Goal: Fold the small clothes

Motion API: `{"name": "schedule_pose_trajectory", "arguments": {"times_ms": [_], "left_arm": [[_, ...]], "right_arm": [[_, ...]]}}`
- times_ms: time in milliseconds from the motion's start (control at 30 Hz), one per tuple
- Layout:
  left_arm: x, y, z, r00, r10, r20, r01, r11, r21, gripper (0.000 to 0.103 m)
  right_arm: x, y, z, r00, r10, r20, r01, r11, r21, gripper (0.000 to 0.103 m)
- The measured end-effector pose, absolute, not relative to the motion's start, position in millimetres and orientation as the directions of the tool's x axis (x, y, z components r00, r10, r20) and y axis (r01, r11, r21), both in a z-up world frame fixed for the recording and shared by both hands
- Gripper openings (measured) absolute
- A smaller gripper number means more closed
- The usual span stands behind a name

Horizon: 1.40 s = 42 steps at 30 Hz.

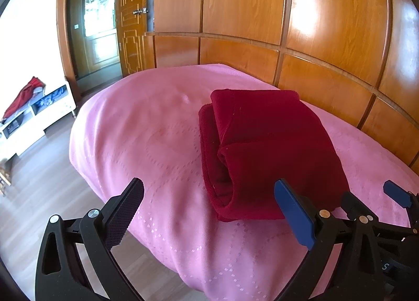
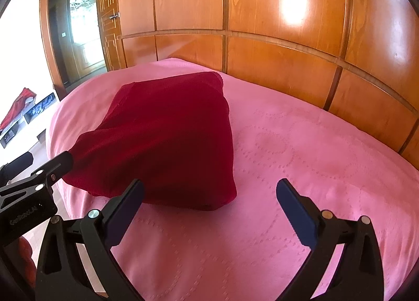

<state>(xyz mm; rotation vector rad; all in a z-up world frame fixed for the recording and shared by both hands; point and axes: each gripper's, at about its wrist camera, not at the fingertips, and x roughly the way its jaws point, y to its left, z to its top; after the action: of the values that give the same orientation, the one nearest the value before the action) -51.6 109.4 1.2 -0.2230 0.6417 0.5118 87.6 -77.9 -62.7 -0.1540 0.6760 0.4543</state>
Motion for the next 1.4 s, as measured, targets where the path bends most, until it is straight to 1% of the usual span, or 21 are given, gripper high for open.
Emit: {"name": "schedule_pose_trajectory", "arguments": {"times_ms": [567,1400], "left_arm": [[-56.4,109.4,12.2,0.708,0.390,-0.589,-0.507,0.861,-0.040,0.099],[-58.6,115.5,15.6,0.703,0.410,-0.580,-0.518,0.855,-0.023,0.099]], "right_arm": [[84.0,-78.1,-60.3,0.690,0.358,-0.629,-0.462,0.887,-0.001,0.100],[83.7,-74.3,-62.2,0.678,0.375,-0.632,-0.478,0.878,0.008,0.101]]}}
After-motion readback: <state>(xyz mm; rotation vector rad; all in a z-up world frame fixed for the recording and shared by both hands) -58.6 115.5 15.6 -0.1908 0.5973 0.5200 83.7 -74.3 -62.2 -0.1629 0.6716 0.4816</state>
